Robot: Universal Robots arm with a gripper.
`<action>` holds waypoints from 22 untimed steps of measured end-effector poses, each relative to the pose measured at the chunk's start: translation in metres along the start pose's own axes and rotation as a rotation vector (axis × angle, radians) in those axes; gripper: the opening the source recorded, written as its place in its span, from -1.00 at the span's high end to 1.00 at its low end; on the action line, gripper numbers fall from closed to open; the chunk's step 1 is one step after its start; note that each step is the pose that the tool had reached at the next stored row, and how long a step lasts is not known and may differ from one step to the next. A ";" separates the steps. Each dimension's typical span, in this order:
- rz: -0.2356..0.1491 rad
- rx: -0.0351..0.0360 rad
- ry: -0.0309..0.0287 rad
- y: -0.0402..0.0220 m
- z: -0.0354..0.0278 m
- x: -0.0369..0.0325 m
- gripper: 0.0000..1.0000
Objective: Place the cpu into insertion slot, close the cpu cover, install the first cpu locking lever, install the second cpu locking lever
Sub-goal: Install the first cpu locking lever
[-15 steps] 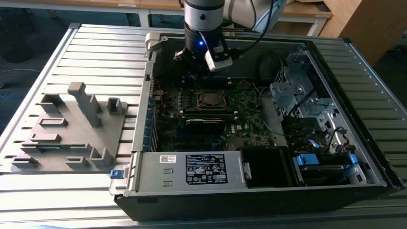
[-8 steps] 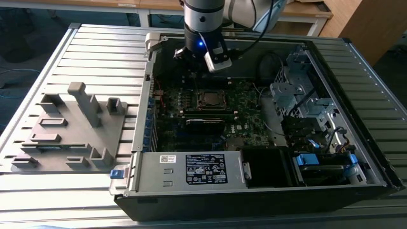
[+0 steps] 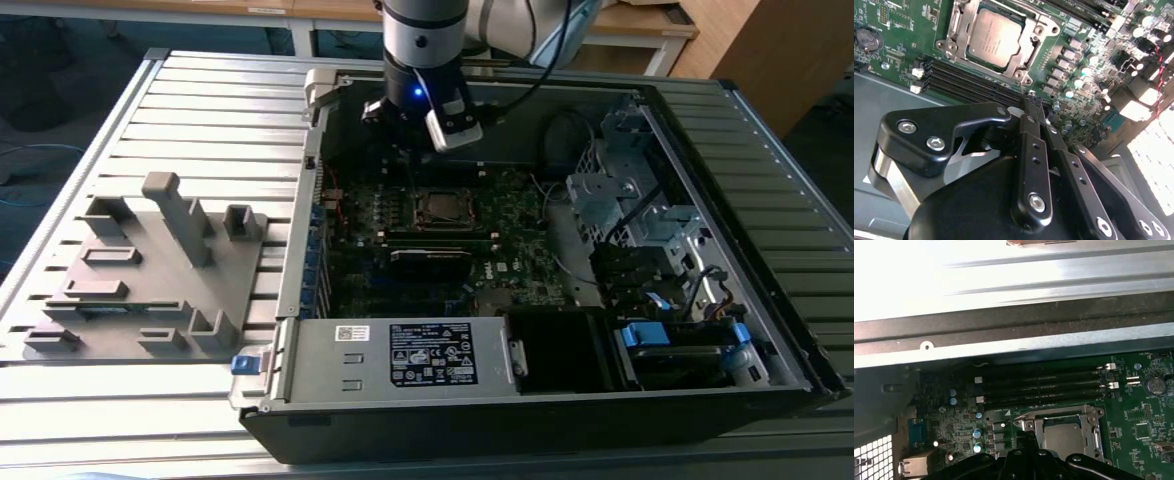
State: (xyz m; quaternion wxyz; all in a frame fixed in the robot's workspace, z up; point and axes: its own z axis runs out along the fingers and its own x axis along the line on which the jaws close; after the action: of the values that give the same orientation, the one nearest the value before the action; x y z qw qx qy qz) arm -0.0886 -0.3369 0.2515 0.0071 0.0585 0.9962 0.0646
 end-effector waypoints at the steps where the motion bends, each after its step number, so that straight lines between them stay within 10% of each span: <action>1: 0.000 -0.0012 -0.0004 -0.0001 0.0000 0.0008 0.79; 22: -0.002 -0.0161 -0.0166 -0.0040 -0.0007 0.0236 0.79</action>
State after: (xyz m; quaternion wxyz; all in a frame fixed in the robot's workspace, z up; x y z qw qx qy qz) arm -0.1125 -0.3382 0.2515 0.0159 0.0580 0.9956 0.0721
